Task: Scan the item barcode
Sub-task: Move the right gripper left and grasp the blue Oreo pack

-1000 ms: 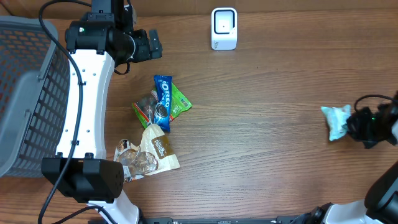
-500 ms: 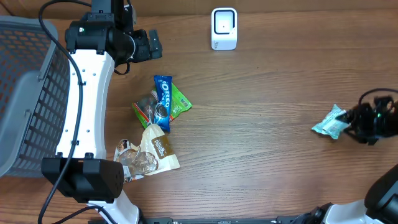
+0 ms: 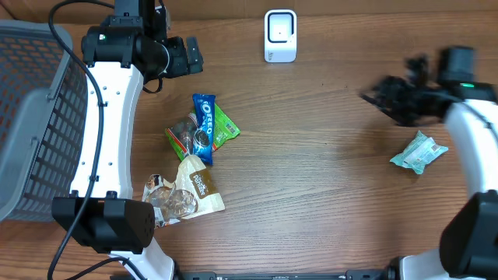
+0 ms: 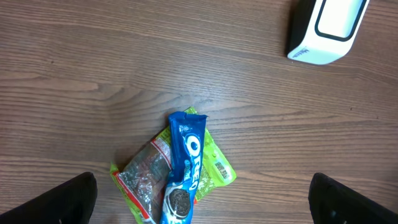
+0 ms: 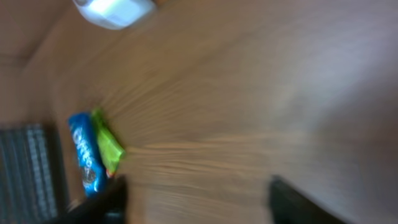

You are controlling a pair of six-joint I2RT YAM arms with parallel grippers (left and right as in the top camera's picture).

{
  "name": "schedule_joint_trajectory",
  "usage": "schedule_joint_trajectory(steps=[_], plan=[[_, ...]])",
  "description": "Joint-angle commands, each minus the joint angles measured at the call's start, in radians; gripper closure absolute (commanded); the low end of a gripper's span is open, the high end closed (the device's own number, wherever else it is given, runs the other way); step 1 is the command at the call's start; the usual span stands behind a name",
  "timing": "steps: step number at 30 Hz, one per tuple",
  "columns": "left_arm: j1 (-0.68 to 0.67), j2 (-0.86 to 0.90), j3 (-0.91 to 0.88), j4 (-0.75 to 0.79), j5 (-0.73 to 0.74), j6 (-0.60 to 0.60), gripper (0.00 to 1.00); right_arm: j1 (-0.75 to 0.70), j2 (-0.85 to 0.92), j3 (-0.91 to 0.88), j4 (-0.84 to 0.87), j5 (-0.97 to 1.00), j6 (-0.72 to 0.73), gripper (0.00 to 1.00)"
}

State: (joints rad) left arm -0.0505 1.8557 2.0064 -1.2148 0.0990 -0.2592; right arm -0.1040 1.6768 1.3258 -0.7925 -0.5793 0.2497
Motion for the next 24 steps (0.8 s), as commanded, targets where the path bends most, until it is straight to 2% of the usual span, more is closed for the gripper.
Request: schedule_joint_trajectory(steps=[1, 5, 8, 13, 17, 21, 24], plan=[[-0.004, 0.002, 0.014, 0.0, -0.005, -0.01, 0.0, 0.196, 0.019, 0.022, 0.163, -0.032, 0.175, 0.0], [-0.004, 0.002, 0.014, 0.0, -0.005, -0.01, 0.0, 0.378, 0.086, 0.022, 0.391, -0.006, 0.248, 0.0], [-0.004, 0.002, 0.014, 0.0, -0.005, -0.01, 0.0, 0.498, 0.164, 0.022, 0.503, 0.112, 0.343, 0.01], [-0.004, 0.002, 0.014, 0.0, -0.005, -0.01, 0.0, 0.64, 0.288, 0.022, 0.636, 0.233, 0.417, 0.14], [-0.004, 0.002, 0.014, 0.0, -0.006, -0.01, 0.0, 0.722, 0.391, 0.022, 0.68, 0.295, 0.44, 0.16], [-0.004, 0.002, 0.014, 0.0, -0.006, -0.01, 0.0, 0.734, 0.451, 0.022, 0.668, 0.282, 0.52, 0.17], [-0.004, 0.002, 0.014, 0.0, -0.005, -0.01, 0.0, 0.734, 0.476, 0.022, 0.668, 0.26, 0.526, 0.19]])
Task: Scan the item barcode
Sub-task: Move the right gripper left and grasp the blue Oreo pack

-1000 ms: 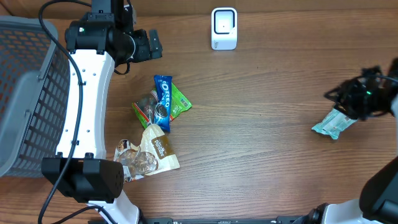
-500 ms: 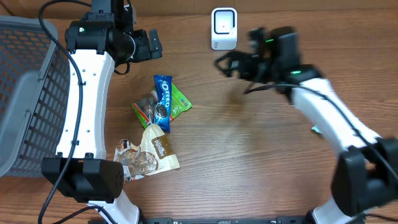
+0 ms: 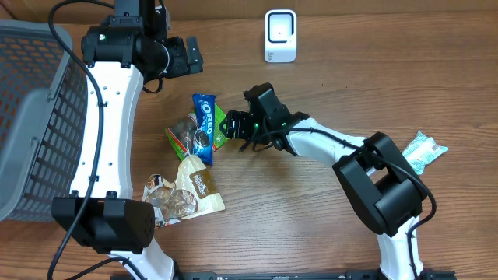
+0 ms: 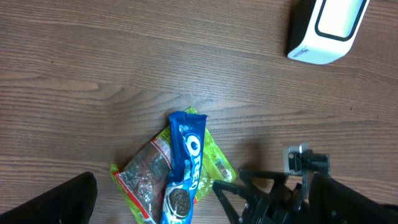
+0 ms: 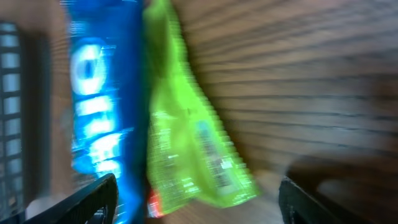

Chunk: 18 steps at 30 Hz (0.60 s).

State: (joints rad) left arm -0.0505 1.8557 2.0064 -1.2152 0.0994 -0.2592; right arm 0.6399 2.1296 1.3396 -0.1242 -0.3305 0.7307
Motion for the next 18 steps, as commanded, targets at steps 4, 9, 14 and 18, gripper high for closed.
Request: schedule_joint_trajectory(steps=[4, 9, 14, 18], plan=[[-0.004, 0.002, 0.014, 0.0, -0.006, -0.01, 0.0, 0.018, 0.056, 0.008, 0.007, -0.026, 0.051, 0.23], [-0.004, 0.002, 0.014, 0.0, -0.006, -0.01, 0.0, 0.061, 0.088, 0.008, 0.071, -0.033, 0.052, 0.36], [-0.004, 0.002, 0.014, 0.0, -0.006, -0.01, 0.0, 0.061, 0.102, 0.008, 0.071, -0.033, 0.06, 0.57], [-0.004, 0.002, 0.014, 0.0, -0.006, -0.01, 0.0, 0.057, 0.103, 0.008, 0.067, -0.035, 0.059, 0.93]])
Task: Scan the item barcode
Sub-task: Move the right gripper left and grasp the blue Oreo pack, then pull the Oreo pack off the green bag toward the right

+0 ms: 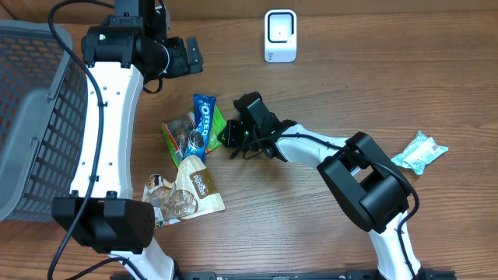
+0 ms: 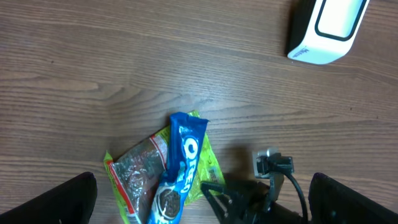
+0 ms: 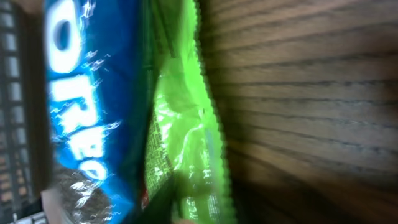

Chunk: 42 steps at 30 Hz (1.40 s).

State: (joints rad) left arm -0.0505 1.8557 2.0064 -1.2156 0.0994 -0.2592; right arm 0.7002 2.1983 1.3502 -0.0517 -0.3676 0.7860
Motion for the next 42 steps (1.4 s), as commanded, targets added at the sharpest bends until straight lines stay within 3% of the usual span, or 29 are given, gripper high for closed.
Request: schedule_joint_trajectory(steps=[1, 5, 14, 19, 28, 34, 37, 39, 42], plan=[[-0.004, 0.002, 0.014, 0.001, -0.006, -0.01, 0.0, -0.014, 0.031, -0.001, -0.006, -0.024, 0.003, 0.96], [-0.004, 0.002, 0.014, 0.001, -0.006, -0.01, 0.0, -0.098, -0.046, 0.0, -0.125, -0.119, -0.025, 0.96], [-0.004, 0.002, 0.014, 0.001, -0.006, -0.01, 0.0, -0.171, -0.354, 0.0, -0.513, -0.057, -0.496, 0.96], [-0.004, 0.002, 0.014, 0.001, -0.006, -0.01, 0.0, -0.141, -0.491, 0.0, -0.719, 0.043, -0.644, 0.96], [-0.004, 0.002, 0.014, 0.001, -0.006, -0.01, 0.0, -0.121, -0.61, 0.003, -0.882, 0.098, -0.663, 0.96], [-0.004, 0.002, 0.014, 0.001, -0.006, -0.01, 0.0, -0.16, -0.639, 0.148, -1.032, 0.098, -0.643, 0.96], [-0.004, 0.002, 0.014, 0.001, -0.006, -0.01, 0.0, -0.174, -0.63, 0.146, -0.988, 0.098, -0.561, 0.71], [-0.004, 0.002, 0.014, 0.001, -0.006, -0.01, 0.0, -0.173, -0.608, 0.146, -0.949, 0.098, -0.488, 0.62], [-0.004, 0.002, 0.014, 0.001, -0.006, -0.01, 0.0, -0.17, -0.546, 0.146, -0.909, 0.109, -0.334, 0.22]])
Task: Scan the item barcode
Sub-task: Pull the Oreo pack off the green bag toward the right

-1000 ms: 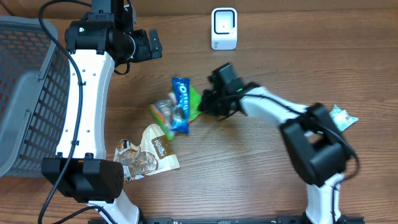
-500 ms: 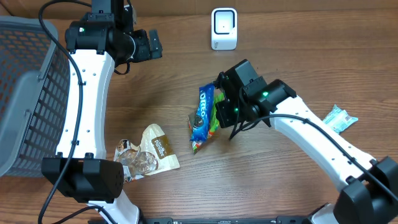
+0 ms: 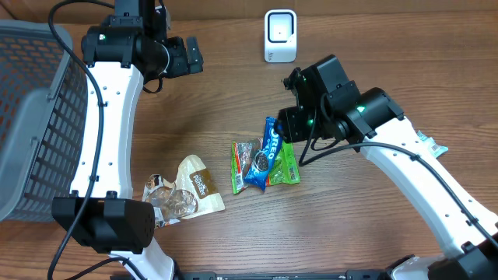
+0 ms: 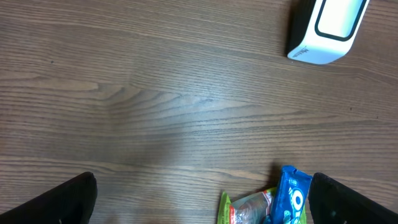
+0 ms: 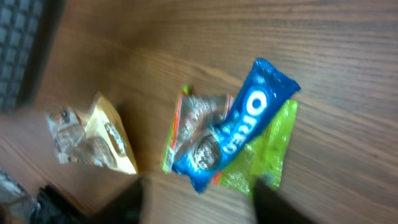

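A blue Oreo pack (image 3: 269,150) lies mid-table on a green snack pack (image 3: 286,169), next to a clear red-edged pack (image 3: 244,164). The right wrist view shows the same Oreo pack (image 5: 244,129) over the green pack (image 5: 264,155). The white barcode scanner (image 3: 280,35) stands at the back; the left wrist view has the scanner (image 4: 326,28) at top right. My right gripper (image 3: 290,123) hovers open just above the pile, its blurred fingers (image 5: 273,199) wide apart, nothing between them. My left gripper (image 3: 187,56) stays open at the back left.
A tan snack bag (image 3: 196,185) and a clear pack (image 3: 161,194) lie front left. A grey mesh basket (image 3: 31,117) fills the left edge. A teal pack (image 3: 430,143) peeks out behind the right arm at the far right.
The Oreo, green and red-edged packs now lie further right and nearer the front, in the middle of the table. My right gripper, then low at the green pack, is now raised above them.
My right gripper was first at the far right near the teal pack. Then it had reached across to the pile left of centre, close to the green pack's edge. Now the pile lies mid-table, below the scanner, with the gripper open above it. The left arm stayed put.
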You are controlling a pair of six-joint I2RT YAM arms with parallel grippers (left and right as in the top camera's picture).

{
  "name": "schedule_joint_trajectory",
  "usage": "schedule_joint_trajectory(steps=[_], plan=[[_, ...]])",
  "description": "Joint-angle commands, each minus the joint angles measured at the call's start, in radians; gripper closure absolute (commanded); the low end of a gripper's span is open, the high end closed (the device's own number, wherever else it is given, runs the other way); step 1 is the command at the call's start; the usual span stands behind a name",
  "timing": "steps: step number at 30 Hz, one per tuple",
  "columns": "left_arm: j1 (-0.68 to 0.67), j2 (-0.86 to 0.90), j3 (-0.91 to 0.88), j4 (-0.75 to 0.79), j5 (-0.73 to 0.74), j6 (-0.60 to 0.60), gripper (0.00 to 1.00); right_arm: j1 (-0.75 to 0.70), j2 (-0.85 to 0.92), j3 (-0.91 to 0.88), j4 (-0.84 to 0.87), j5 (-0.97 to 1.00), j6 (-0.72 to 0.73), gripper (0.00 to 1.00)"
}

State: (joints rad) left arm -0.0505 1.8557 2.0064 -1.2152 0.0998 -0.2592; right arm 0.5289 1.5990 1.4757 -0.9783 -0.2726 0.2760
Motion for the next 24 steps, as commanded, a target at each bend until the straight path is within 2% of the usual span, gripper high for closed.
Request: schedule_joint_trajectory(steps=[1, 2, 4, 5, 6, 7, 9, 11, 14, 19, 21, 24], plan=[[-0.004, 0.002, 0.014, 0.0, -0.006, -0.01, 0.0, 0.001, 0.081, 0.021, 0.016, 0.029, 0.239, 0.09], [-0.004, 0.002, 0.014, 0.0, -0.006, -0.01, 0.0, 0.001, 0.108, 0.021, 0.011, 0.039, 0.292, 0.04], [-0.004, 0.002, 0.014, 0.0, -0.006, -0.01, 0.0, 0.001, 0.168, 0.021, 0.0, 0.039, 0.386, 0.04], [-0.004, 0.002, 0.014, 0.0, -0.006, -0.01, 0.0, 0.002, 0.193, 0.021, -0.003, 0.033, 0.415, 0.1], [-0.004, 0.002, 0.014, 0.0, -0.006, -0.01, 0.0, 0.006, 0.22, 0.02, -0.002, 0.023, 0.435, 0.21], [-0.004, 0.002, 0.014, 0.0, -0.006, -0.01, 0.0, 0.013, 0.239, 0.021, 0.001, 0.014, 0.435, 0.41], [-0.004, 0.002, 0.014, 0.0, -0.006, -0.01, 0.0, 0.037, 0.278, 0.02, 0.001, 0.01, 0.435, 0.66], [-0.004, 0.002, 0.014, 0.0, -0.006, -0.01, 0.0, 0.064, 0.31, 0.02, 0.002, 0.012, 0.436, 0.64], [-0.004, 0.002, 0.014, 0.0, -0.006, -0.01, 0.0, 0.11, 0.386, 0.016, -0.018, 0.06, 0.484, 0.52], [-0.004, 0.002, 0.014, 0.0, -0.006, -0.01, 0.0, 0.127, 0.449, 0.016, -0.023, 0.054, 0.487, 0.51], [-0.004, 0.002, 0.014, 0.0, -0.006, -0.01, 0.0, 0.126, 0.449, 0.017, -0.023, 0.055, 0.487, 0.57], [-0.004, 0.002, 0.014, 0.0, -0.006, -0.01, 0.0, 0.126, 0.449, 0.017, -0.026, 0.05, 0.473, 0.9]])
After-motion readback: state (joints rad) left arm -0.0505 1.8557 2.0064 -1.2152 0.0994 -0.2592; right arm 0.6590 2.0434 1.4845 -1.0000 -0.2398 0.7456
